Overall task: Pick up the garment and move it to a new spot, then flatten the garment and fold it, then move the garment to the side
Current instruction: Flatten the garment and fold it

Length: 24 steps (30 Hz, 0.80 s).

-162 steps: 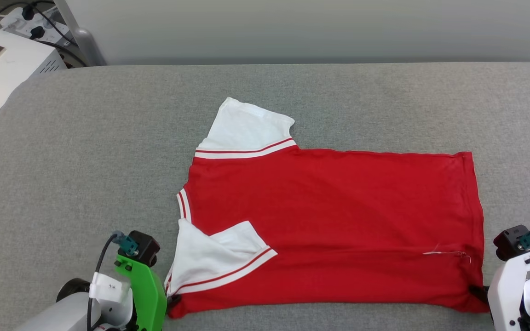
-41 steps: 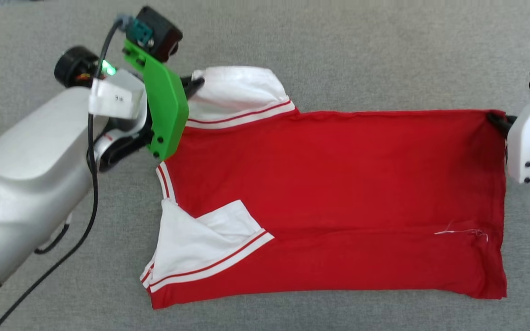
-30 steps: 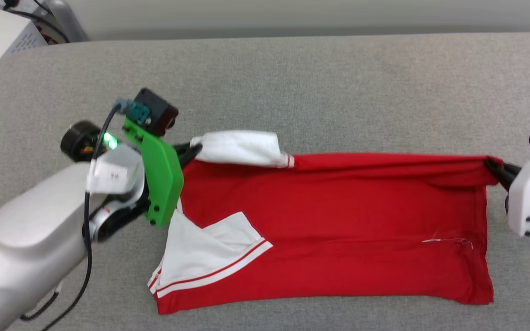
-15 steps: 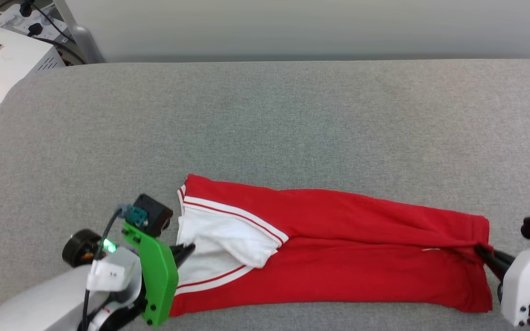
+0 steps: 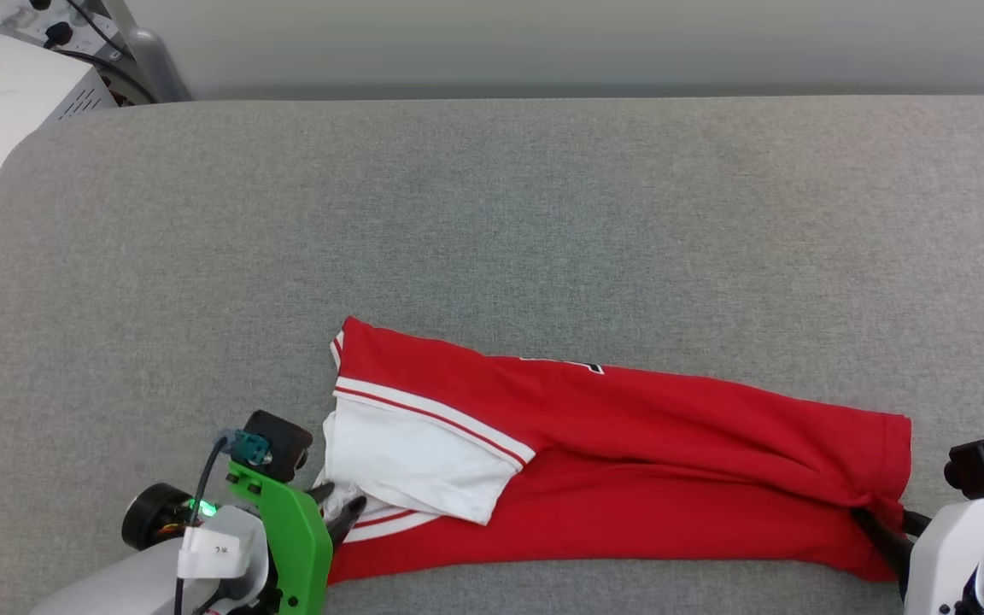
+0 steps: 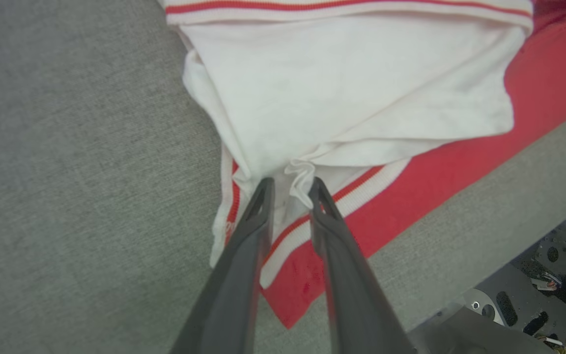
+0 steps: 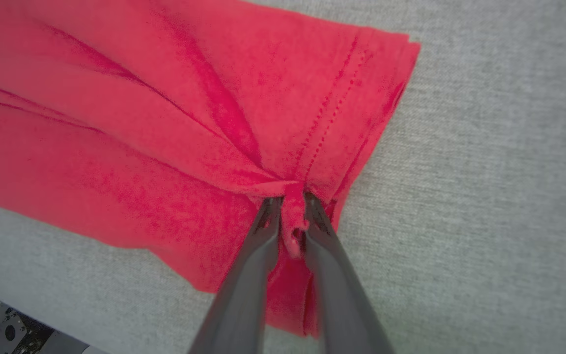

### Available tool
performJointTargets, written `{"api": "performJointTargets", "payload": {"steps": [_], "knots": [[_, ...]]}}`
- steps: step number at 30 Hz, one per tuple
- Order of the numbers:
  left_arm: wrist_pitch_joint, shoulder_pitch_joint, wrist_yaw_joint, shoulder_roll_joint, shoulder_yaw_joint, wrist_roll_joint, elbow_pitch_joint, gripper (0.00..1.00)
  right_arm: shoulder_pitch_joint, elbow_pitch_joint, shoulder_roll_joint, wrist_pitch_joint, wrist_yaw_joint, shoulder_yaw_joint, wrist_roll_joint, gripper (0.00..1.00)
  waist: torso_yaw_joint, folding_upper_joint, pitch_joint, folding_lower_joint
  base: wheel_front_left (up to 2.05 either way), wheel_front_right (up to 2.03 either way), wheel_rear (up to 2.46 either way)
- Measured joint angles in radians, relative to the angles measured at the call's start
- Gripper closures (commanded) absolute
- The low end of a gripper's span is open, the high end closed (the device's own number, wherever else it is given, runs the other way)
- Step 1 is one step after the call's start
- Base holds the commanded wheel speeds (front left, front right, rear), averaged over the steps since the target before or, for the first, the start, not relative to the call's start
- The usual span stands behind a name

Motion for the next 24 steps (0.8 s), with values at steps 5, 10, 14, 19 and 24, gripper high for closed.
{"api": "performJointTargets", "payload": {"steps": [5, 10, 14, 19, 24], "knots": [[-0.145, 0.019, 0.057, 0.003, 0.054, 0.026, -0.005, 0.0, 0.0, -0.048, 0.001, -0.016, 0.0, -0.028, 0.014, 0.0, 0.0, 0.0, -0.027, 0.0, 0.0, 0.0, 0.0], [-0.311, 0.043, 0.172, 0.007, 0.117, 0.068, -0.034, 0.0, 0.0, -0.129, -0.036, -0.002, 0.0, -0.122, 0.06, 0.0, 0.006, 0.0, -0.056, 0.0, 0.0, 0.0, 0.0], [-0.38, 0.07, 0.258, 0.004, 0.17, 0.106, -0.059, 0.0, 0.001, -0.141, -0.065, 0.051, 0.0, -0.207, 0.107, 0.0, 0.015, 0.0, -0.066, 0.0, 0.0, 0.0, 0.0], [-0.4, 0.165, 0.376, -0.079, 0.376, 0.301, -0.116, 0.0, 0.015, -0.049, -0.06, 0.192, 0.0, -0.266, 0.215, 0.0, 0.043, 0.0, -0.053, 0.0, 0.0, 0.0, 0.0], [-0.4, 0.302, 0.379, -0.203, 0.565, 0.503, -0.131, 0.0, 0.025, 0.015, 0.009, 0.212, 0.0, -0.206, 0.232, 0.0, 0.069, 0.0, -0.031, 0.0, 0.0, 0.0, 0.0]]}}
